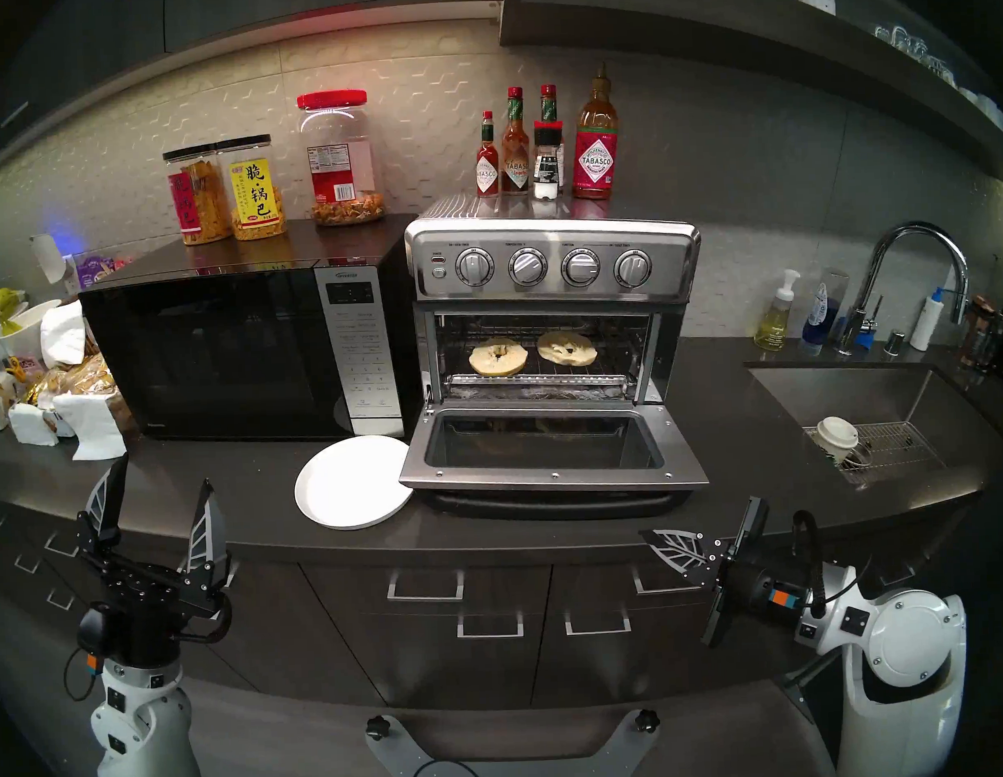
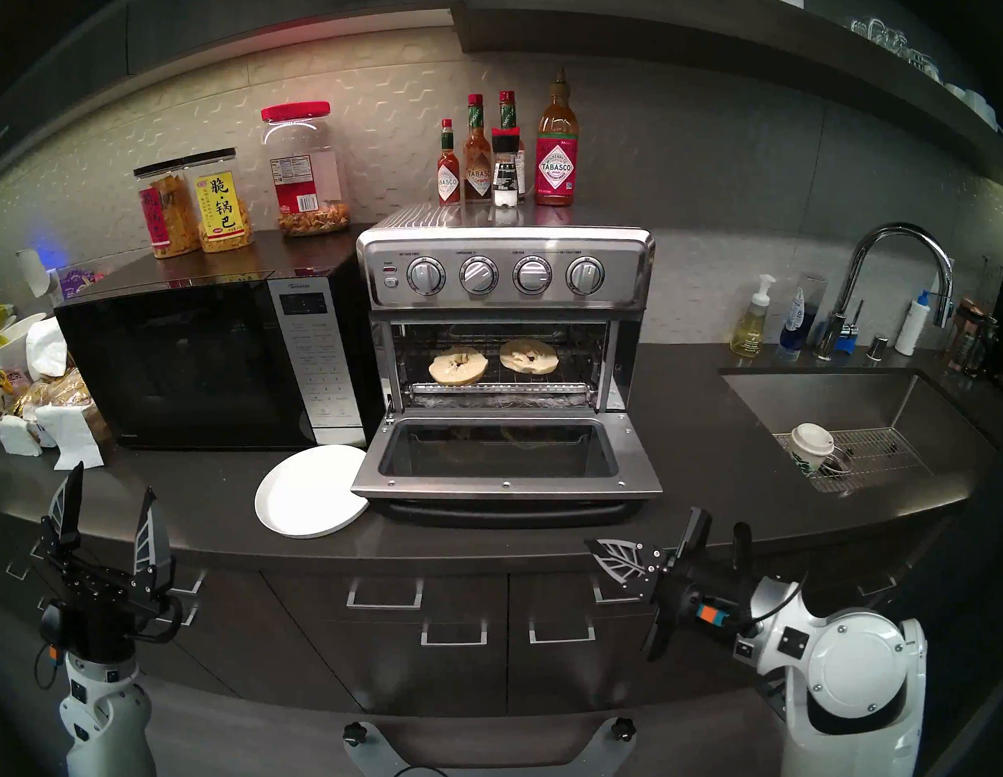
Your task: Open the oven and place the bagel inside on the rack
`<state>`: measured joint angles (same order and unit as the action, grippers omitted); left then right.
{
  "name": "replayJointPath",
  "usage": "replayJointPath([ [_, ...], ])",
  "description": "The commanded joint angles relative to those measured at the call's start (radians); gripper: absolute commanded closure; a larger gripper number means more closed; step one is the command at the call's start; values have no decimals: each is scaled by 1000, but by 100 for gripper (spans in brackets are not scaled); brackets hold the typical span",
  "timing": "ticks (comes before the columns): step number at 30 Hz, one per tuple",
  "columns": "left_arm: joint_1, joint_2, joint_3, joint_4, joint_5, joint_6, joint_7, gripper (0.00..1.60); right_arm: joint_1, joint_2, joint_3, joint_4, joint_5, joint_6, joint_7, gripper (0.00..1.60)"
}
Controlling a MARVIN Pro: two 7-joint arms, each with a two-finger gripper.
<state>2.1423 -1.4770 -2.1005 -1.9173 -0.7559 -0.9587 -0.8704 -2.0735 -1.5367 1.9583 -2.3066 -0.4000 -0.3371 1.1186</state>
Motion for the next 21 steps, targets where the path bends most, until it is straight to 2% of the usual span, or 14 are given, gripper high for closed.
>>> replayJointPath([
  [1,-6,-7,-4,-7,-17,-1,-102,0,55,-27,-41,6,-38,1,-45,160],
  [7,-7,-8,-4,-6,-19,-1,-104,0,79,-42,-65,30,-77,2,-69,160],
  [21,-8,-9,-4,-6,-19,-1,-102,0,171,-80,-150,128,-219,21,-138,160],
])
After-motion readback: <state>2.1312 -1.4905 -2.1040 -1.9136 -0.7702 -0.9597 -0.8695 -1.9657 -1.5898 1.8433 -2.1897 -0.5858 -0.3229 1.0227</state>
